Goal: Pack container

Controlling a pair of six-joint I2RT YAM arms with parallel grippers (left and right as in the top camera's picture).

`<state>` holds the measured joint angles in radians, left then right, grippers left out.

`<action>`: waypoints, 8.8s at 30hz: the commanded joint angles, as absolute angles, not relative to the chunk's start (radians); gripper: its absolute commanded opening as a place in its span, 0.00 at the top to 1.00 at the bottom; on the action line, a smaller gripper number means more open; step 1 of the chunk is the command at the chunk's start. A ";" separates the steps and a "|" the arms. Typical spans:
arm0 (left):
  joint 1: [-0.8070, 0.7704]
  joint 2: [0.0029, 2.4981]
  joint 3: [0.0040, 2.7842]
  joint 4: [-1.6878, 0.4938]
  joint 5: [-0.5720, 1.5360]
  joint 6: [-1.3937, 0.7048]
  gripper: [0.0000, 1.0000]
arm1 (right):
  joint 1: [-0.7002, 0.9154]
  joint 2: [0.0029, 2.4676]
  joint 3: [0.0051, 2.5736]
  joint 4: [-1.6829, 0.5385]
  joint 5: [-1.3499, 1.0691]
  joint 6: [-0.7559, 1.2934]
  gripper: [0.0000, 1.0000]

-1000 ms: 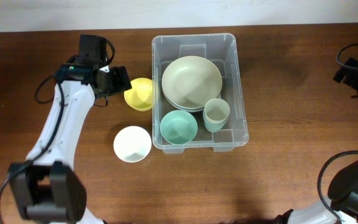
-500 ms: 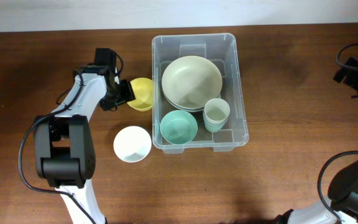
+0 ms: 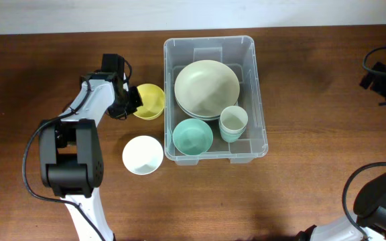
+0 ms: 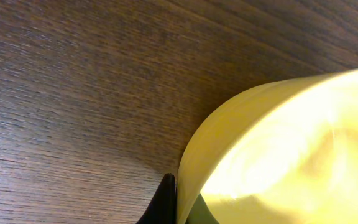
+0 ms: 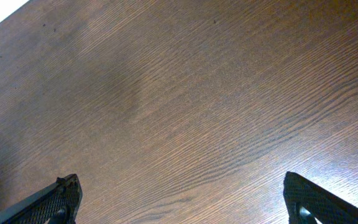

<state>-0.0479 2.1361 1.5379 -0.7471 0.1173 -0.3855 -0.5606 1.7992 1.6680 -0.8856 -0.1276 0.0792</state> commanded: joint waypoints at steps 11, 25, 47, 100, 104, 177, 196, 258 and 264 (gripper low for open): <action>-0.001 1.791 1.684 -0.983 0.139 -0.290 0.99 | -0.562 1.776 1.683 -0.884 -0.119 0.083 0.01; -0.411 1.707 1.682 -1.166 0.036 -0.290 0.99 | -0.562 1.776 1.683 -0.884 -0.119 0.083 0.01; -0.234 1.707 1.682 -1.209 -0.073 -0.302 0.71 | -0.562 1.776 1.683 -0.884 -0.119 0.083 0.01; -0.088 1.707 1.002 -0.807 0.102 -0.366 0.99 | -0.562 1.776 1.683 -0.884 -0.119 0.083 0.01; -0.070 1.704 1.019 -0.794 0.086 -0.366 0.99 | -0.562 1.776 1.683 -0.884 -0.119 0.083 0.01; 0.016 1.575 1.443 -0.868 -0.207 -0.374 0.01 | -0.562 1.776 1.683 -0.884 -0.119 0.083 0.01; 0.016 1.575 1.443 -0.868 -0.207 -0.374 0.01 | -0.561 1.779 1.683 -0.884 -0.119 0.083 0.01; 0.016 1.575 1.443 -0.868 -0.207 -0.374 0.01 | 0.126 0.064 0.138 0.189 0.020 0.079 0.01; 0.016 1.575 1.443 -0.868 -0.207 -0.374 0.01 | 0.084 0.003 0.007 0.290 0.020 0.079 0.01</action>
<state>0.0128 1.5730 1.4292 -0.8707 -0.1959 -0.3706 0.1055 0.0250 0.0498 0.2630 0.0044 0.0788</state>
